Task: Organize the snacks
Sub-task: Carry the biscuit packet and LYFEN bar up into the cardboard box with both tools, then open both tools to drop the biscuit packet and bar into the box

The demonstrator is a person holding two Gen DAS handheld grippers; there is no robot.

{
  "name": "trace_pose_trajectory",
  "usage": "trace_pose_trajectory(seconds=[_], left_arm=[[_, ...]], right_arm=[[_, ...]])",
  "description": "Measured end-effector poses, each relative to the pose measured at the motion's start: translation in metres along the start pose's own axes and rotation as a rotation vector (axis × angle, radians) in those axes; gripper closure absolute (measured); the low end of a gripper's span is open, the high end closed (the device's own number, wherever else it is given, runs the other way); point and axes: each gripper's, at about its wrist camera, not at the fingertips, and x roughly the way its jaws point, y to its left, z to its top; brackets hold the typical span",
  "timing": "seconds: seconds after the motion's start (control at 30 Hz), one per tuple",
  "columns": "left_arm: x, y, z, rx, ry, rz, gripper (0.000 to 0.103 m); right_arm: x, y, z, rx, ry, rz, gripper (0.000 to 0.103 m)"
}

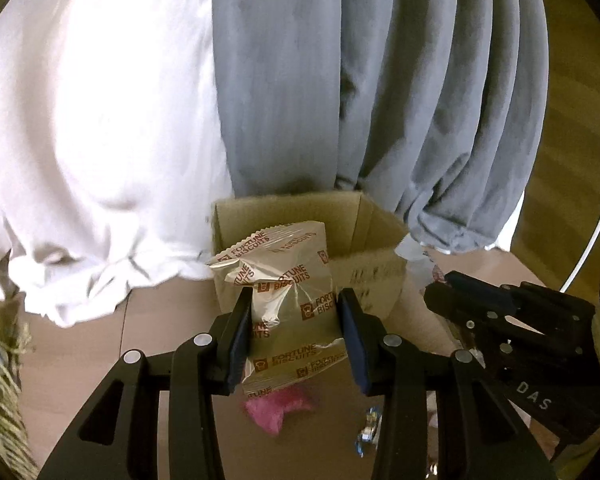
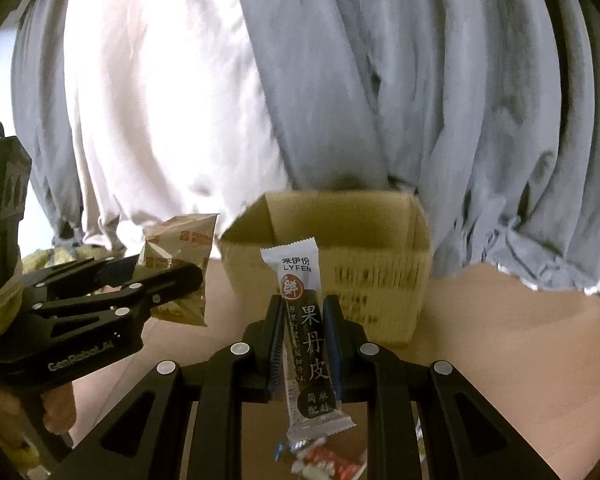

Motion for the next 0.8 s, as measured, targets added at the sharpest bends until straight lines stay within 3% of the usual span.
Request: trace_pose_trajectory(seconds=[0.4,0.8], left_arm=[[0.04,0.014,0.064,0.044,-0.027,0.018,0.062],[0.111,0.026,0.083,0.014,0.093,-0.035,0.061]], right_arm=[[0.038,-0.016,0.069,-0.02,-0.055,-0.01,0.082],[0.094,-0.044,0.099,0.0,0.017,-0.002,0.082]])
